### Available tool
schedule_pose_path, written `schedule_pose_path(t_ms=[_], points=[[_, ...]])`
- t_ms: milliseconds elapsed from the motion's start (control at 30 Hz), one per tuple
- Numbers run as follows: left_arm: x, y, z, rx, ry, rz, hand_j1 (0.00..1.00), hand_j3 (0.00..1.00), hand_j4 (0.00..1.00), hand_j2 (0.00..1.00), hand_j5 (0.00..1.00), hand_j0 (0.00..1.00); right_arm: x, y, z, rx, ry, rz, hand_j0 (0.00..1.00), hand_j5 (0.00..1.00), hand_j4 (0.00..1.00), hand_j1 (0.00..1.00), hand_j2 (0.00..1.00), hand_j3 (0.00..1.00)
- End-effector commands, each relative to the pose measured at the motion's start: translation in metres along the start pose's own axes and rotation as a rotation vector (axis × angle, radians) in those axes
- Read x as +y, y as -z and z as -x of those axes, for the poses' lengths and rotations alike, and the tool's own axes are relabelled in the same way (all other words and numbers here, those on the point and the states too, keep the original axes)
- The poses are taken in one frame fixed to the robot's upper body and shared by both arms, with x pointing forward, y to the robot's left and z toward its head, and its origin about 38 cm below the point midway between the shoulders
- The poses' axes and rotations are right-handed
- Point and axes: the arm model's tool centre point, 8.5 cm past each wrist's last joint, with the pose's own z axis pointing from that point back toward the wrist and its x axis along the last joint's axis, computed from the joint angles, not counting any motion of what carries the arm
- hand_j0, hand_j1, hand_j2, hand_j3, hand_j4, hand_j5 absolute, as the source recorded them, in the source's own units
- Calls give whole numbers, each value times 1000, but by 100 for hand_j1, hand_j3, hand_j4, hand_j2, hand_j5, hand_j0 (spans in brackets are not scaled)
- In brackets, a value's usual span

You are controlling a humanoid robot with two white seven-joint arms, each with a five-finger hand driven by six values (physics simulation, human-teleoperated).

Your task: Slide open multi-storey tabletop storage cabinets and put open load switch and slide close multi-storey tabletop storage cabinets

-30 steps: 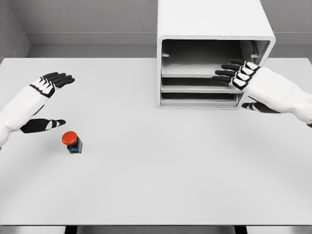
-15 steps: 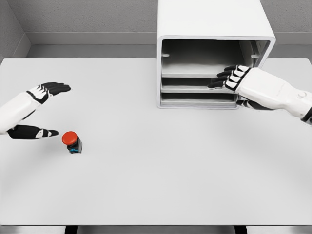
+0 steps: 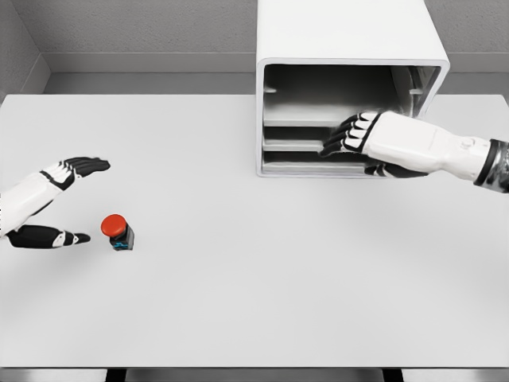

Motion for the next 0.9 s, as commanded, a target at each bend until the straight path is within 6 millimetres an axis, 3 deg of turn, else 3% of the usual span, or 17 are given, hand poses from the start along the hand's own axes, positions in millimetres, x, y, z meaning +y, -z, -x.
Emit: schedule_pose_path(t_ms=[0, 100, 167, 433, 633, 867], points=[[-5, 0, 2, 33, 40, 43, 100, 100, 100, 100, 100, 100, 13, -1, 5, 11, 57, -12, 80, 80, 80, 80, 80, 80], [-5, -2, 3, 35, 37, 39, 100, 100, 100, 100, 100, 100, 14, -2, 13, 31, 78, -5, 80, 80, 80, 80, 80, 80], [-14, -6, 3, 46, 26, 70, 100, 100, 100, 100, 100, 100, 18, 9, 20, 34, 97, -5, 80, 80, 80, 80, 80, 80], [-27, -10, 4, 61, 13, 101, 100, 100, 100, 100, 100, 100, 8, 8, 29, 48, 131, 34, 80, 80, 80, 80, 80, 80], [-25, 7, 2, 34, 40, 109, 100, 100, 100, 100, 100, 100, 6, 12, 36, 59, 149, 56, 80, 80, 80, 80, 80, 80], [-26, 15, 2, 28, 62, 126, 100, 100, 100, 100, 100, 100, 4, 30, 46, 65, 172, 90, 80, 80, 80, 80, 80, 80]])
